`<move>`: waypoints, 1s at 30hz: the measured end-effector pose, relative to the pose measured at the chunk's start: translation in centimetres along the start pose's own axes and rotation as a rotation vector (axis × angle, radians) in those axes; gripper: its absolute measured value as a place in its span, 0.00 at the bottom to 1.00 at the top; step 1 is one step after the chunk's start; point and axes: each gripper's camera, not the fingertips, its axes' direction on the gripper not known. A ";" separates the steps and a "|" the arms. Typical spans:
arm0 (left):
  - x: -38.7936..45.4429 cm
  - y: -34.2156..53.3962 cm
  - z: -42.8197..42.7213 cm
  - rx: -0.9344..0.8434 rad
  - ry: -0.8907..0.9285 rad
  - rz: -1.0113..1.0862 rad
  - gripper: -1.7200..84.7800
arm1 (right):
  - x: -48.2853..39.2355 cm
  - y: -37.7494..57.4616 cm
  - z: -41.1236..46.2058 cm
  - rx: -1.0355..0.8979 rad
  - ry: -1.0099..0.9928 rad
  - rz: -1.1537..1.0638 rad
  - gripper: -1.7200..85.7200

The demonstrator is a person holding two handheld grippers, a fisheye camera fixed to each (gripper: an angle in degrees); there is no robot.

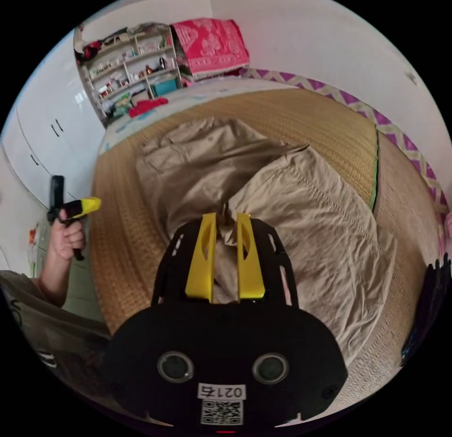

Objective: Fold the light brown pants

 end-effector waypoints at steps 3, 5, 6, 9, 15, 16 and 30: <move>-2.3 -1.7 -2.0 0.063 -0.012 -0.113 0.15 | 0.9 0.7 -4.9 0.115 0.008 0.011 0.09; -4.3 -2.7 -3.1 0.118 -0.024 -0.204 0.16 | 2.0 0.9 -4.0 0.078 0.110 0.021 0.03; -4.8 -2.8 -3.2 0.132 -0.023 -0.229 0.17 | 2.3 0.9 -2.9 0.040 0.121 0.016 0.03; -7.0 -3.7 -3.8 0.199 -0.043 -0.344 0.18 | 2.4 2.5 1.4 -0.044 0.100 -0.041 0.02; -8.1 -8.2 -2.4 0.263 -0.137 -0.436 0.18 | 3.8 8.5 -4.3 0.086 0.014 0.016 0.01; -8.0 -9.5 -1.5 0.267 -0.155 -0.444 0.17 | 4.4 10.6 -5.6 0.103 -0.004 0.022 0.01; 14.5 -20.2 12.0 0.268 -0.158 -0.155 0.01 | 14.1 45.9 -17.2 0.272 -0.226 0.463 0.01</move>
